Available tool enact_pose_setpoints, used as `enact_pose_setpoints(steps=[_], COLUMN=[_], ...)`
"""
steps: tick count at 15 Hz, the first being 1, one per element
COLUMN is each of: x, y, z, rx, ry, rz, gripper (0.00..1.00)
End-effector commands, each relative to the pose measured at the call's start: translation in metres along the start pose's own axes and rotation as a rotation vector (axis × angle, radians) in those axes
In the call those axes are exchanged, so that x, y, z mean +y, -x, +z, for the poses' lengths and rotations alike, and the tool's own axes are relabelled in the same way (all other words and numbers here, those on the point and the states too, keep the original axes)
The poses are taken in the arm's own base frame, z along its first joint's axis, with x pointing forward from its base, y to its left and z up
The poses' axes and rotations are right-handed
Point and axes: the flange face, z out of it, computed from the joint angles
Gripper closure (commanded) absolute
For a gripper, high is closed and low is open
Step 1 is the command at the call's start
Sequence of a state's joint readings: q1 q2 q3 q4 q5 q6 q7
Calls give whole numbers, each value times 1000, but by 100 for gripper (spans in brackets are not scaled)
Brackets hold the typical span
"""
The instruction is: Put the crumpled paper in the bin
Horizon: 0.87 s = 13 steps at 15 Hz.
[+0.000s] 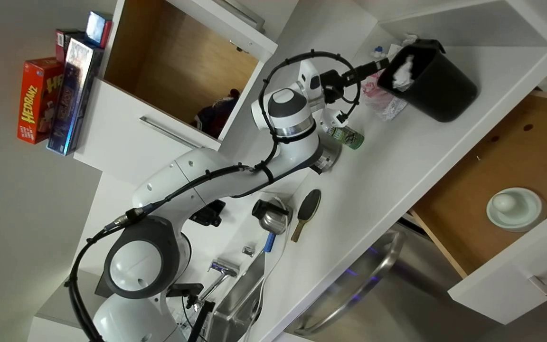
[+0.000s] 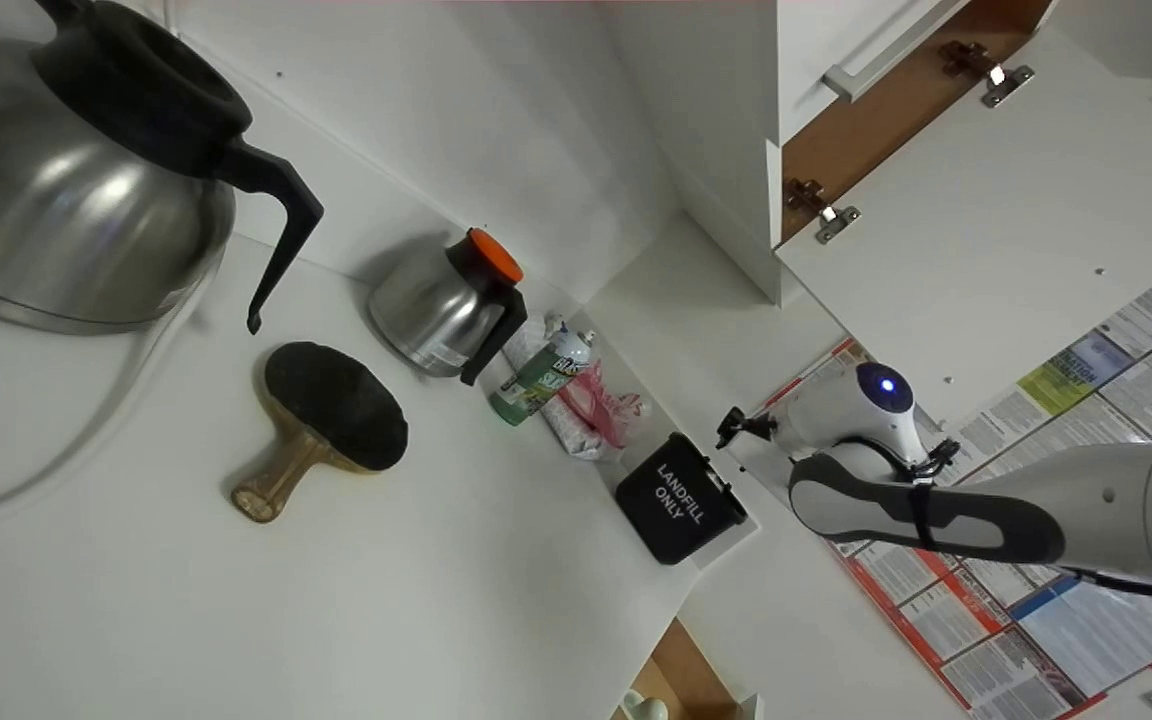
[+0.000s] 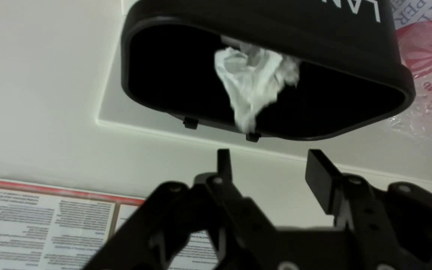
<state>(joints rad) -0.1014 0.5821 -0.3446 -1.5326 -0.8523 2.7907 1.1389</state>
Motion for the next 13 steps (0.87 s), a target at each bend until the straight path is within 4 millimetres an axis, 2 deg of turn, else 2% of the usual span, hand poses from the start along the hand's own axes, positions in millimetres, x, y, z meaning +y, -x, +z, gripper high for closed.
enact_pose_setpoints(steps=[1,3,9,10,13], x=[0,0,-4,-6,-8], y=[-10,-11,-4,-2,-2], z=[3,3,-11,-2,-3], rx=[6,4,5,0,0], ry=[-9,-8,-36,-14,-17], rz=[-4,-5,-3,-1,-2], gripper=[12,0,0,0,0])
